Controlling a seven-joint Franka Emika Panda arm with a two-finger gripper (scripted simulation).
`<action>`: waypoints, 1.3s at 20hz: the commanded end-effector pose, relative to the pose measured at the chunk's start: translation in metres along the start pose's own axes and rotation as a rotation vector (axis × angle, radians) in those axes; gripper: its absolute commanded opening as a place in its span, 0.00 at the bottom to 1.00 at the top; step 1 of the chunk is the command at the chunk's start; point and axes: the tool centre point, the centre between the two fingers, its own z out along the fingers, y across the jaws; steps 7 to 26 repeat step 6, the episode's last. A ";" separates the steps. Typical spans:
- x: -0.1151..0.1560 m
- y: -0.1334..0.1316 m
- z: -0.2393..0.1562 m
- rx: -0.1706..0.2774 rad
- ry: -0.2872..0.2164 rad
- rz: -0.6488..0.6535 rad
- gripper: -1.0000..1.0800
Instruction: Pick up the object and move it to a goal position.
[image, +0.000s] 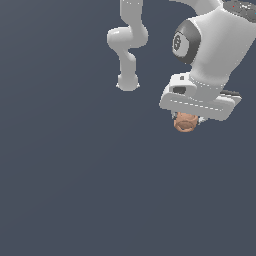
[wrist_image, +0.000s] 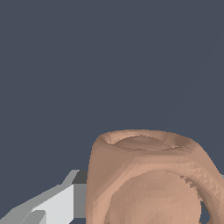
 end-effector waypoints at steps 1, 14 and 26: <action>-0.001 -0.007 -0.006 0.000 -0.001 0.001 0.00; 0.000 -0.010 -0.008 0.000 -0.001 0.001 0.00; 0.000 -0.010 -0.008 0.000 -0.001 0.001 0.00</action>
